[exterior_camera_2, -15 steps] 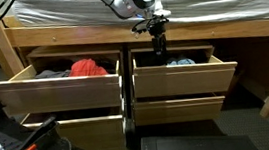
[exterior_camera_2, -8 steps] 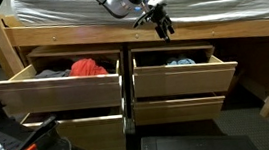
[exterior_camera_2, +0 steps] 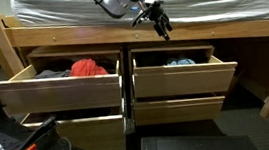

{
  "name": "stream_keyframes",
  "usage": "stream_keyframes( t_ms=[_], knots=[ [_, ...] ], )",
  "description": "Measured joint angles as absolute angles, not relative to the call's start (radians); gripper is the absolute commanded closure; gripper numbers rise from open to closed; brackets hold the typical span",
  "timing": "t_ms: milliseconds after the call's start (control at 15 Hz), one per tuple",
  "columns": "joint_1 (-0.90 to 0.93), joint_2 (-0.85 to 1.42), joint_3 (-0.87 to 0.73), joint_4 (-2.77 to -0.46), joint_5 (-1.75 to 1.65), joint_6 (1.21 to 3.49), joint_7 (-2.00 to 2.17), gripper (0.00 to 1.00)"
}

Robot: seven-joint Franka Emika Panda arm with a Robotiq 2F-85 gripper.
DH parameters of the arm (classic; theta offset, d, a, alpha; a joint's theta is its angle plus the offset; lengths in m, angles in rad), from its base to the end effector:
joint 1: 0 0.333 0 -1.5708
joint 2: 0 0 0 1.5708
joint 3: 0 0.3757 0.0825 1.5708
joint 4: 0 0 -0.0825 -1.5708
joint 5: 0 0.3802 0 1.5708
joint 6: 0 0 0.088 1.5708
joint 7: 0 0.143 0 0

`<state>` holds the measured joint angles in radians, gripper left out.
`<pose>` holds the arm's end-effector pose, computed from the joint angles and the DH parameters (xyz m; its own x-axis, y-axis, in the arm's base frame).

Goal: Open the top right drawer, pick up the orange cloth from the top left drawer and put it in the top right drawer.

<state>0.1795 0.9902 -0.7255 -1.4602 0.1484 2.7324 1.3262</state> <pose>0.7652 -0.2778 0.2479 -0.1061 -0.8328 0.5434 -0.9560 -0.0650 -0.2862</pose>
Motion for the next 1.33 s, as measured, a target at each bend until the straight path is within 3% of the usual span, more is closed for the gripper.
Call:
stream_keyframes(
  t_ms=[867,1333],
  knots=[
    [-0.148,0.578,-0.177,-1.599,0.206,2.652,0.592,0.00],
    [-0.180,0.562,-0.143,-1.609,0.238,2.559,0.520,0.00]
  ],
)
